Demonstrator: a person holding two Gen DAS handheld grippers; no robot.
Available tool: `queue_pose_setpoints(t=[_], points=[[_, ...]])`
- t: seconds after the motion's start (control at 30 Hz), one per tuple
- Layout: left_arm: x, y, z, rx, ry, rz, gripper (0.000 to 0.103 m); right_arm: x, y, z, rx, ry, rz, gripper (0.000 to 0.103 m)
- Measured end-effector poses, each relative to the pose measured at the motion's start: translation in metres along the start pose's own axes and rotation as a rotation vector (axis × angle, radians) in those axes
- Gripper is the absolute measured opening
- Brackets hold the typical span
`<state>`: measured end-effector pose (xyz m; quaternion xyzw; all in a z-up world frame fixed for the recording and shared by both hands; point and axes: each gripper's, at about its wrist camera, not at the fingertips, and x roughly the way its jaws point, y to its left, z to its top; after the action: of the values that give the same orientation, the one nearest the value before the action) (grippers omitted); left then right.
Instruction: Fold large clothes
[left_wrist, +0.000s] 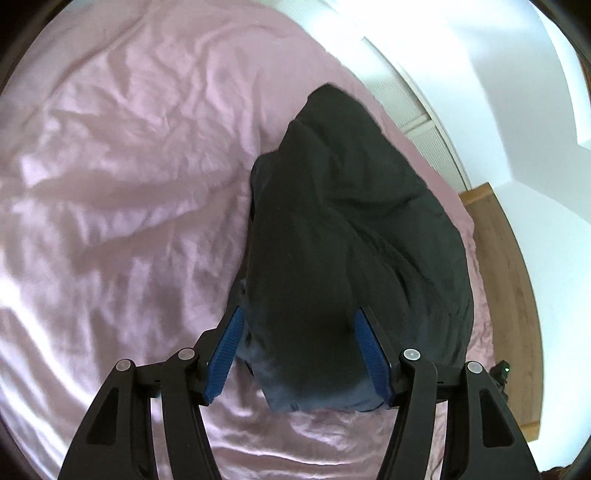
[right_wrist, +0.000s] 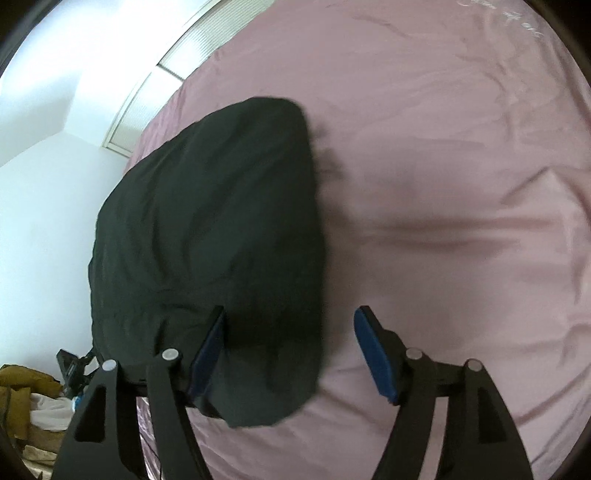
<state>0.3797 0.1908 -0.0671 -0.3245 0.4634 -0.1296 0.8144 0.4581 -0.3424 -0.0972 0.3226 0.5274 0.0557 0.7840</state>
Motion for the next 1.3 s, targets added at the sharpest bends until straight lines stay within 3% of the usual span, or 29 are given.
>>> queue_pose_setpoints(t=[0.17, 0.3, 0.67, 0.83, 0.97, 1.3], points=[[-0.011, -0.022, -0.019, 0.086, -0.108, 0.116, 0.063, -0.013, -0.007, -0.005, -0.068, -0.025, -0.059, 0.070], [-0.015, -0.047, -0.035, 0.182, -0.193, 0.193, 0.070, -0.020, -0.007, -0.024, -0.087, -0.102, -0.057, 0.070], [-0.030, -0.090, -0.063, 0.372, -0.357, 0.175, 0.094, -0.033, 0.017, -0.085, -0.248, -0.314, -0.037, 0.080], [-0.050, -0.105, -0.081, 0.433, -0.404, 0.180, 0.098, -0.049, 0.042, -0.117, -0.327, -0.406, -0.016, 0.088], [-0.070, -0.117, -0.108, 0.483, -0.443, 0.199, 0.099, -0.077, 0.063, -0.144, -0.362, -0.466, -0.022, 0.094], [-0.147, -0.156, -0.200, 0.532, -0.480, 0.176, 0.102, -0.163, 0.119, -0.242, -0.386, -0.552, -0.150, 0.103]])
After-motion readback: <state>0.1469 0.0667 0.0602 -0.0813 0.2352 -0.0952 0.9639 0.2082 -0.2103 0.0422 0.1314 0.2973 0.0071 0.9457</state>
